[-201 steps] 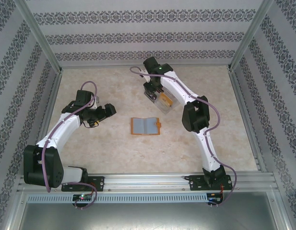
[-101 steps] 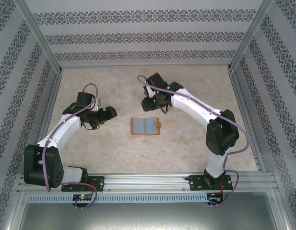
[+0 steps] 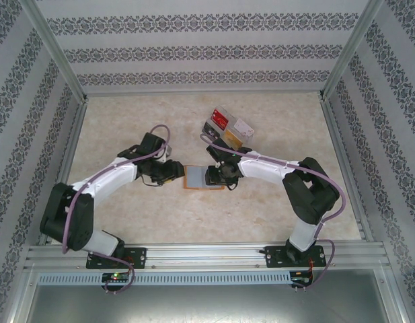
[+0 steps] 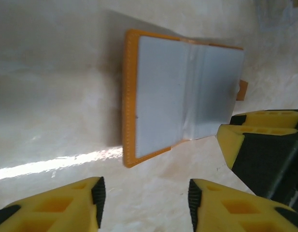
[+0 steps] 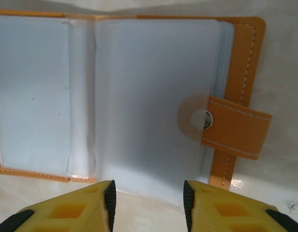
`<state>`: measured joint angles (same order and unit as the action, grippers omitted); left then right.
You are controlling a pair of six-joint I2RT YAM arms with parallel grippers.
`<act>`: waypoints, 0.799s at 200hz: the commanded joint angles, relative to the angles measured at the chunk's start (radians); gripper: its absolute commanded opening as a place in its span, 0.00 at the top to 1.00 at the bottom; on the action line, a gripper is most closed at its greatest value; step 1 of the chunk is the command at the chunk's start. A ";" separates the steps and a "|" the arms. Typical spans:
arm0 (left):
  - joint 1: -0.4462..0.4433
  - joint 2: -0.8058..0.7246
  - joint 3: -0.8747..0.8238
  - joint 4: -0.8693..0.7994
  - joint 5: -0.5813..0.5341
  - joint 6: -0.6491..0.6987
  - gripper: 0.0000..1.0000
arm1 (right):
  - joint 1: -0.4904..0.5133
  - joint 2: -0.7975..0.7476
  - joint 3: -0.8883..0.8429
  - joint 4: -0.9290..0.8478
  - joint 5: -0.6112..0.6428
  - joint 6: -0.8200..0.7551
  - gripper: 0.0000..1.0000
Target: Take the credit cards out of the card holder
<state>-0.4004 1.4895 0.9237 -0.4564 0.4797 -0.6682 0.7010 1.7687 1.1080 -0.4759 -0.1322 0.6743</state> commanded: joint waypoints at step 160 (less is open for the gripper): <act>-0.109 0.298 0.129 0.085 -0.059 -0.091 0.81 | -0.031 0.017 -0.034 0.069 -0.004 0.012 0.63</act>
<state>-0.4976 1.7691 1.0348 -0.4038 0.3969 -0.7593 0.6823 1.7626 1.0683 -0.4126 -0.1165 0.6849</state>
